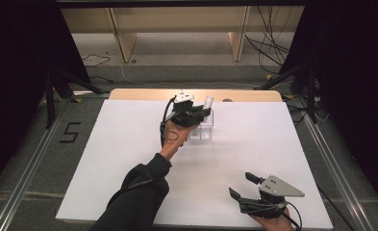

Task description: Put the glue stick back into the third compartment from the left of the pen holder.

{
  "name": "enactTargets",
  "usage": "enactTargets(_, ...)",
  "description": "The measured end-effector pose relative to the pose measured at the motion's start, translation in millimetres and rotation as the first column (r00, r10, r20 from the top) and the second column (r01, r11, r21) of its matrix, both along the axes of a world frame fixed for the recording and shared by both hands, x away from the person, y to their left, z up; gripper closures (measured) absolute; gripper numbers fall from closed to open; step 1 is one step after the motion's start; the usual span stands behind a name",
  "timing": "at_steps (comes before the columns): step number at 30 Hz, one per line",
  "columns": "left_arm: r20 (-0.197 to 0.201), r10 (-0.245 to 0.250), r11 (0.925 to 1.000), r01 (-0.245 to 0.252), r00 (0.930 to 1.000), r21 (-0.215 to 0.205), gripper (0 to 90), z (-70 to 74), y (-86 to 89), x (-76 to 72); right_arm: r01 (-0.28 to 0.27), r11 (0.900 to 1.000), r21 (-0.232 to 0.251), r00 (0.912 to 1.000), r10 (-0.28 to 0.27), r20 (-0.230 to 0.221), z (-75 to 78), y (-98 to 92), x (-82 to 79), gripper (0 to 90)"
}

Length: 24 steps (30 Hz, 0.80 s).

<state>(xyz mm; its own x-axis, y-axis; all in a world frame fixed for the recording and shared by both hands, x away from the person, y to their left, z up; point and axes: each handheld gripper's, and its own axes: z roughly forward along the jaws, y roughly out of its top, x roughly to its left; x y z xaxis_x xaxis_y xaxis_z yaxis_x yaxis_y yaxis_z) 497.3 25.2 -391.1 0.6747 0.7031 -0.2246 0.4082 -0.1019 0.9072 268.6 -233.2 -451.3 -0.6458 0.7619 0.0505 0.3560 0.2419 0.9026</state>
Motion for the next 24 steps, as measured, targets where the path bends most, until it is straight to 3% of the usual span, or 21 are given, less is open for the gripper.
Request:
enactTargets(9,-0.03,0.031,0.9995,-0.031,0.9991,0.007,69.5,-10.3,-2.7,11.6,-0.008,1.0,-0.018,1.0,0.008,0.002,-2.2,1.1,-0.8,25.7)
enactTargets(24,-0.041,0.05,0.9985,-0.049,0.9979,0.022,69.4,-18.2,-14.9,20.9,-0.013,0.999,-0.041,0.9999,0.013,0.002,-3.6,3.0,-1.4,26.2)
